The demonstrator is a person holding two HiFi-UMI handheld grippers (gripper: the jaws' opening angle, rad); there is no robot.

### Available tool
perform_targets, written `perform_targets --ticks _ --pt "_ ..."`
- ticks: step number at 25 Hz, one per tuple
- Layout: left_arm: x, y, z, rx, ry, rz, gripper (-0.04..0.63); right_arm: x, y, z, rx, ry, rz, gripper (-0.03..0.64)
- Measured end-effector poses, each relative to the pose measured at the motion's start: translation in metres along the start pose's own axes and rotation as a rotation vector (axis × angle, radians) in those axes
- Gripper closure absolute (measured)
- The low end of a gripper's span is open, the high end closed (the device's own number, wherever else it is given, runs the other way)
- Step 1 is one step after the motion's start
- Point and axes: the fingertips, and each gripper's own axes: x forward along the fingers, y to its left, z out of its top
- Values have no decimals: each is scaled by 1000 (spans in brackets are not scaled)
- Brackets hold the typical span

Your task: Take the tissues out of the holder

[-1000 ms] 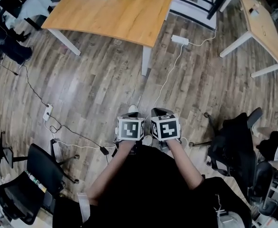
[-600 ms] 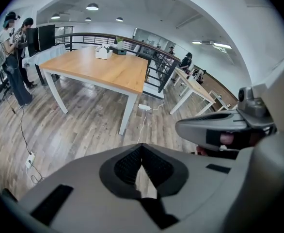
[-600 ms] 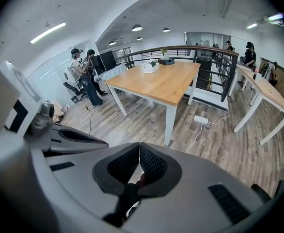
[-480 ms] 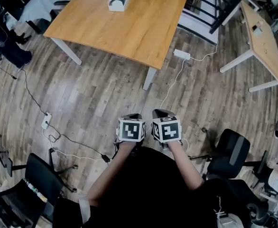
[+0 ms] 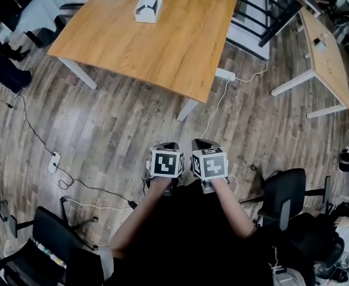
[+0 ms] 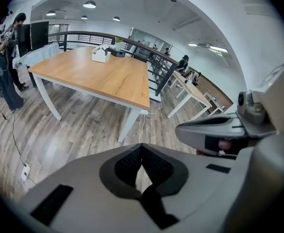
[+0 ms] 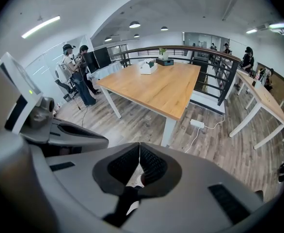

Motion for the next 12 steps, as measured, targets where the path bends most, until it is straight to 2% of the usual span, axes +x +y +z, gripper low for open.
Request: perform_targets --ticks 12 --pt "15 28 18 -37 27 11 588 23 -12 19 6 60 -14 604"
